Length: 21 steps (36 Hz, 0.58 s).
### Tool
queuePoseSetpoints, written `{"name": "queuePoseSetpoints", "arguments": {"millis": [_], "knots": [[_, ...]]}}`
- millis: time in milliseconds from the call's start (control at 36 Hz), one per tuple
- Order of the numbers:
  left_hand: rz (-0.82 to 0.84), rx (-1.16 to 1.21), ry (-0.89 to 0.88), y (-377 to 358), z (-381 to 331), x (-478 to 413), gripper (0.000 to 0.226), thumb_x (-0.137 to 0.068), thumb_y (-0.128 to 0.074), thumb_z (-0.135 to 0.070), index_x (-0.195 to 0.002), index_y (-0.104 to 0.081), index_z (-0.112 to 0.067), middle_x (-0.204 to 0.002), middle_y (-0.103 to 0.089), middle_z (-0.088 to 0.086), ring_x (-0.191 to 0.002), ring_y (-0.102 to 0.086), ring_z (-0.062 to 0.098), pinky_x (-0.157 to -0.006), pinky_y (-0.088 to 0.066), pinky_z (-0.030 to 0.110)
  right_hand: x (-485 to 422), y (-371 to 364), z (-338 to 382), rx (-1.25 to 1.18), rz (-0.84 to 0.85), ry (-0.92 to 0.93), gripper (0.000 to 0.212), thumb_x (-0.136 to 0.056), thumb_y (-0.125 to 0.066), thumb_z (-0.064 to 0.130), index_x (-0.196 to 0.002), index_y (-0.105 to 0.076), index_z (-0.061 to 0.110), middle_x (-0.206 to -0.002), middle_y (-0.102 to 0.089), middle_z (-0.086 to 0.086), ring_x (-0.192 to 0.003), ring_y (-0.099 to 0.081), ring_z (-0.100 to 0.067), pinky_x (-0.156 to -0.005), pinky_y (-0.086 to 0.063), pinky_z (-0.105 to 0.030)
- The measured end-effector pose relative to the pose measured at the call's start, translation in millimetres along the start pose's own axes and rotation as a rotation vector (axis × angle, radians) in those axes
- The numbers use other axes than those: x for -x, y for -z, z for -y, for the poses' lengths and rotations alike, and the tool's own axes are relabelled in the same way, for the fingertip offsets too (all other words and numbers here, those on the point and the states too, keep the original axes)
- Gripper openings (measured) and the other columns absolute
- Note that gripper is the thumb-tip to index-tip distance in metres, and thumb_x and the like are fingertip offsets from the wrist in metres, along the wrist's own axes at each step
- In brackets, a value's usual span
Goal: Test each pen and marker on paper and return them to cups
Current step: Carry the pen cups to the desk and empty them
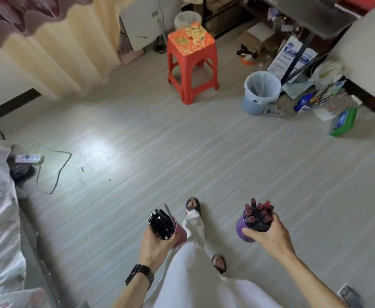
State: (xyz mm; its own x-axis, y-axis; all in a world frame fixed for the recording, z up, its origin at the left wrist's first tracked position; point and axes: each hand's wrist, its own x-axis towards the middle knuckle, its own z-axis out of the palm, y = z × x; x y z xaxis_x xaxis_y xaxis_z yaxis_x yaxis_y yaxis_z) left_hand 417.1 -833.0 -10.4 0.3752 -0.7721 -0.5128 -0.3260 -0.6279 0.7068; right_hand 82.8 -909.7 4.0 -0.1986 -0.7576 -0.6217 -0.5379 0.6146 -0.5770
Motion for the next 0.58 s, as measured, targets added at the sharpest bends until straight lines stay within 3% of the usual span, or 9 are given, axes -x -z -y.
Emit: {"name": "queuePoseSetpoints", "arguments": {"millis": [111,250,333,472,583], "knots": [[0.053,0.0,-0.065,6.8,-37.4,-68.1,0.042,-0.057,-0.085,-0.049,-0.09,-0.061,-0.056,-0.084,-0.072,-0.025,-0.075,-0.068,-0.004,-0.058,-0.05,0.011,-26.9,-6.6,39.4,-0.052,-0.02,-0.059,0.082,-0.047,-0.093,0.048,-0.118,-0.057,0.027,-0.105,-0.07,0.008,-0.1,-0.066,-0.017,-0.082,-0.049,-0.03],[0.087,-0.03,-0.126,22.4,-88.7,-144.2,0.029,-0.065,-0.085,-0.041,-0.089,-0.069,-0.037,-0.078,-0.074,-0.016,-0.068,-0.07,0.0,-0.052,-0.049,0.012,-51.5,-15.2,82.4,-0.121,-0.063,-0.116,0.081,-0.048,-0.097,0.04,-0.118,-0.058,0.03,-0.096,-0.07,0.014,-0.086,-0.065,-0.005,-0.068,-0.045,-0.017],[0.069,-0.064,-0.138,33.3,-122.8,-193.3,0.029,-0.066,-0.086,-0.038,-0.087,-0.066,-0.036,-0.079,-0.073,-0.017,-0.069,-0.069,0.001,-0.052,-0.049,0.014,-78.8,-15.1,108.2,-0.148,-0.089,-0.151,0.076,-0.052,-0.098,0.037,-0.117,-0.06,0.029,-0.095,-0.07,0.012,-0.087,-0.066,-0.013,-0.071,-0.046,-0.025],[0.054,-0.136,-0.18,39.5,-171.4,-259.2,0.029,-0.068,-0.084,-0.038,-0.09,-0.064,-0.04,-0.08,-0.071,-0.018,-0.07,-0.068,0.003,-0.051,-0.053,0.022,-129.1,-6.2,156.6,-0.218,-0.181,-0.195,0.072,-0.047,-0.092,0.047,-0.108,-0.062,0.025,-0.09,-0.071,0.009,-0.081,-0.065,-0.015,-0.066,-0.044,-0.026],[0.071,-0.153,-0.143,32.6,-199.6,-300.9,0.037,-0.067,-0.082,-0.035,-0.093,-0.062,-0.051,-0.085,-0.069,-0.027,-0.074,-0.066,-0.003,-0.051,-0.052,0.016,-182.6,3.0,191.2,-0.209,-0.195,-0.199,0.069,-0.048,-0.093,0.044,-0.106,-0.064,0.022,-0.091,-0.074,0.004,-0.086,-0.067,-0.022,-0.071,-0.045,-0.03]]}}
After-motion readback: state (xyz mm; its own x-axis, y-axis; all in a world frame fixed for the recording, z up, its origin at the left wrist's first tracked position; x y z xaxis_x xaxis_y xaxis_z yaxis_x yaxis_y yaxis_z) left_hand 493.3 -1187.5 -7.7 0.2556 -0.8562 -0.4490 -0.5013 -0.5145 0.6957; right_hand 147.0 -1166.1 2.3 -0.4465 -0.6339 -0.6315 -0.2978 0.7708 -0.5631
